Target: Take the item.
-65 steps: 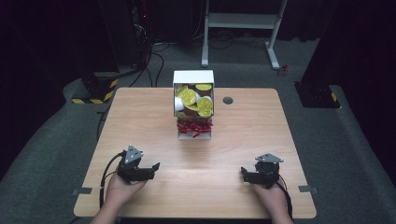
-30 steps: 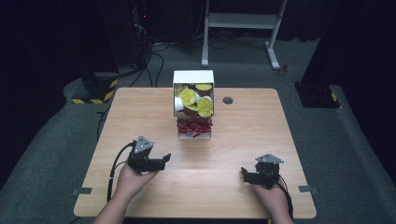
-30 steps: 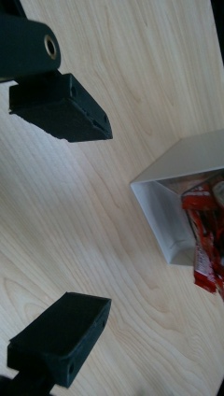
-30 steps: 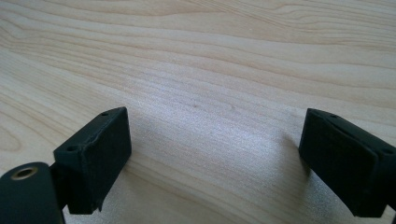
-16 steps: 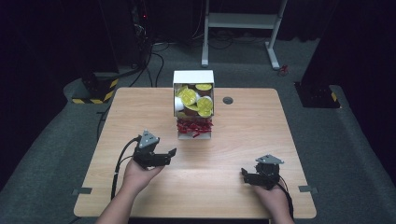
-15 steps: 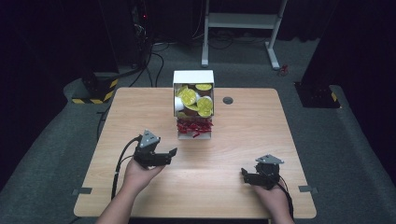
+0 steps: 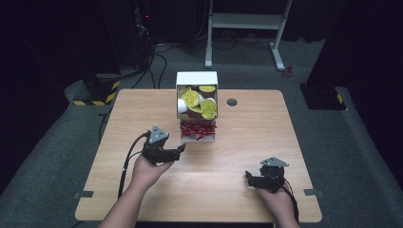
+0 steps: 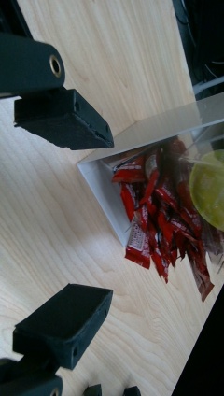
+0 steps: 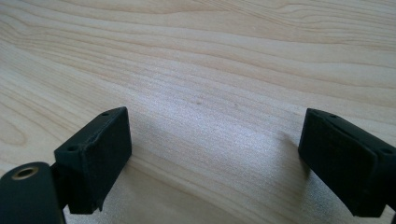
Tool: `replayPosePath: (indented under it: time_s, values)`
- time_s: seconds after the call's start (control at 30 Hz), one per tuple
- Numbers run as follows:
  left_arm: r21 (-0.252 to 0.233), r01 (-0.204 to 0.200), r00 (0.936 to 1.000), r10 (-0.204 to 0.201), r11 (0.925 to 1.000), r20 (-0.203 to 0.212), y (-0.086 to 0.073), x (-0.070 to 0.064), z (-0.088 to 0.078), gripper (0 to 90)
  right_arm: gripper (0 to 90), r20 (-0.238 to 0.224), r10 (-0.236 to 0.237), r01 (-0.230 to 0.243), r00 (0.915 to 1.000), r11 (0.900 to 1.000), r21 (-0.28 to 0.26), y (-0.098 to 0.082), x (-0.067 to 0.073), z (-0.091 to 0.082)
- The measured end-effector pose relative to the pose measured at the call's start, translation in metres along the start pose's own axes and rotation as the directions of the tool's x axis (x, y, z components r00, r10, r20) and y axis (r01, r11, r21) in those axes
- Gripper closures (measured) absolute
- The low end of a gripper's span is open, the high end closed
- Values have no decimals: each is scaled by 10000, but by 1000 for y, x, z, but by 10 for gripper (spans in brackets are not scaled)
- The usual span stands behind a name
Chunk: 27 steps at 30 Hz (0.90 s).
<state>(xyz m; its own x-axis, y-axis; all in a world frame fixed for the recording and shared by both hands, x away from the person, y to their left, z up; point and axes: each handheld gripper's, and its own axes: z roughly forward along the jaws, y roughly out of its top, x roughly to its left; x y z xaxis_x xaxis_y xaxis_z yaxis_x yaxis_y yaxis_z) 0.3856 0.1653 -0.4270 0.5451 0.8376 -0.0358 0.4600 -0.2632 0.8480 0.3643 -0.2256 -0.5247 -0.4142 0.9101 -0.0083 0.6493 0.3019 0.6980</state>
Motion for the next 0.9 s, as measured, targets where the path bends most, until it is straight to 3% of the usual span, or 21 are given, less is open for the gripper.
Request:
replayPosePath:
  time_s: [0.53,0.63,0.9]
  values:
    - [-11,52,9997,-52,10000,-226,18,7,27,249,94,27,23,-23,10000,10000,-2,0,0,0]
    - [-132,205,9995,-208,9997,-217,19,8,30,271,94,30,74,-74,10000,10000,12,1,0,1]
    - [70,37,9988,-34,10000,-481,20,10,43,347,94,36,89,-89,10000,10000,-8,1,1,1]
